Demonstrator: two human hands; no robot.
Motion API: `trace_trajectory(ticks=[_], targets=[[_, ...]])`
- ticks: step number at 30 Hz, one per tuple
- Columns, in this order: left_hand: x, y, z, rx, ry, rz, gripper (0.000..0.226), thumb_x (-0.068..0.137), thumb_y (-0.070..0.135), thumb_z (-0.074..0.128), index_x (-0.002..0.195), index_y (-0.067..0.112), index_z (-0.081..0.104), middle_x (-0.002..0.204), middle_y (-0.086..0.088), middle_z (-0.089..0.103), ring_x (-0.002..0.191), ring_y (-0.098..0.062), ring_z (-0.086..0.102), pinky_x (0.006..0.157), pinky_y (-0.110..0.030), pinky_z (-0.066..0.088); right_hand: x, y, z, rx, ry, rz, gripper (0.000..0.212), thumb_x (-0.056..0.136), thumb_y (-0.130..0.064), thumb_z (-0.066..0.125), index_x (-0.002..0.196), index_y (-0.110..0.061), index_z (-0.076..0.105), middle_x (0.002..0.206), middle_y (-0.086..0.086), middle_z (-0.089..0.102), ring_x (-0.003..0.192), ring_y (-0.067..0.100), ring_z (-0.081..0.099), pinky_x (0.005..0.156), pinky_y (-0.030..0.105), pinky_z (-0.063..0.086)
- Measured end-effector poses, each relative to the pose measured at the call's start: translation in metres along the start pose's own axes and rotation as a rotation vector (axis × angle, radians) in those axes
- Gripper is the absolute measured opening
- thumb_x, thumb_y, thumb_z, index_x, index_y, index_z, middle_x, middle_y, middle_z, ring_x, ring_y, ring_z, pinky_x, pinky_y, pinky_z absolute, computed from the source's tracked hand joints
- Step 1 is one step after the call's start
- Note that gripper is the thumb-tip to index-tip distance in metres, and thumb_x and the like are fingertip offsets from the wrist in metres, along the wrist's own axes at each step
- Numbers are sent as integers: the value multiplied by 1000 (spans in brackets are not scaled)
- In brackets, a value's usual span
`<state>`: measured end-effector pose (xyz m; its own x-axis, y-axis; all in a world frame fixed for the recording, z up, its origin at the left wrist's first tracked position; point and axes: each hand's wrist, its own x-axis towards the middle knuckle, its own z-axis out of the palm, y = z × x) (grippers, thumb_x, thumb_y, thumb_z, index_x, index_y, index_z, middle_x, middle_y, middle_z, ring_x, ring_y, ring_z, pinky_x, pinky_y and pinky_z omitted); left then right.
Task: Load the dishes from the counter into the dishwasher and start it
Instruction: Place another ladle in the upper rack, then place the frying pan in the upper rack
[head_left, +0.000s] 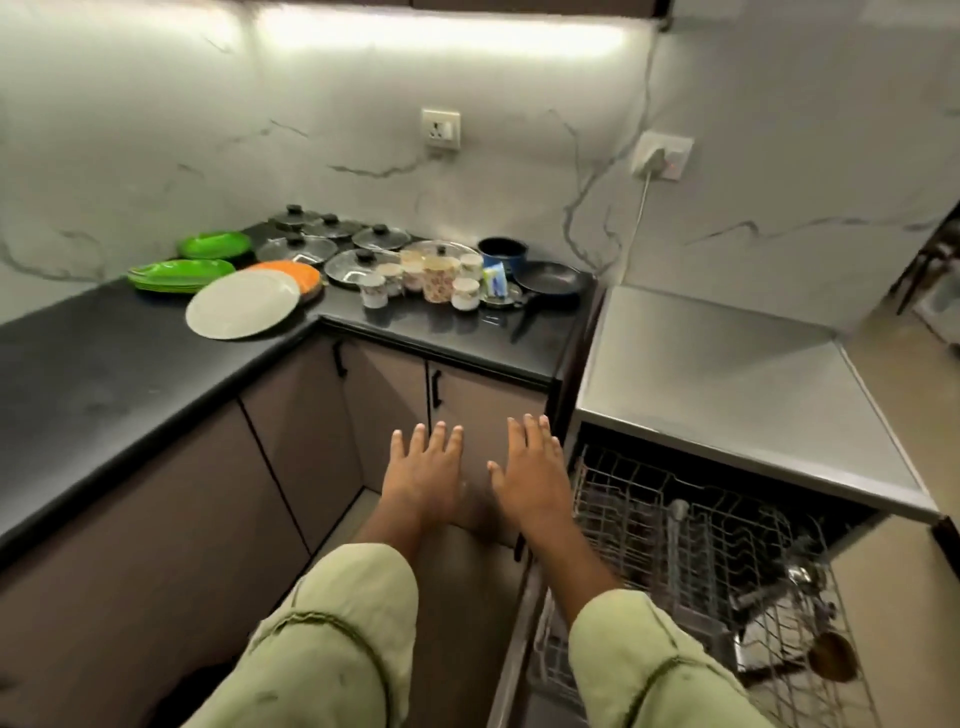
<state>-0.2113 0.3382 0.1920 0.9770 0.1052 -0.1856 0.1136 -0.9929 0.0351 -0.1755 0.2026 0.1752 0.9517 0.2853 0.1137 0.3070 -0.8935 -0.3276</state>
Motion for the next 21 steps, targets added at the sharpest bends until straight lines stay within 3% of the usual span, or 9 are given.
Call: trace_trajectory(ticks=[11,21], targets=[[15,-108,-14,-19,26,-52,72,102,41,42,159,22,2,167,-5,-3,153,-30,-4,121,-53,-1,56,-91,24,47,3,-34,70,99,-37,50,155,-15,16,163,9,12,151,24,3,123,38,7],[134,-132,-26,29,-8,67,72,102,39,44,159,22,3,167,-5,-1,153,-28,-2,122,-49,1,168,-94,59,155,9,55,68,99,-35,51,155,-13,19,163,9,16,151,24,4,122,37,7]])
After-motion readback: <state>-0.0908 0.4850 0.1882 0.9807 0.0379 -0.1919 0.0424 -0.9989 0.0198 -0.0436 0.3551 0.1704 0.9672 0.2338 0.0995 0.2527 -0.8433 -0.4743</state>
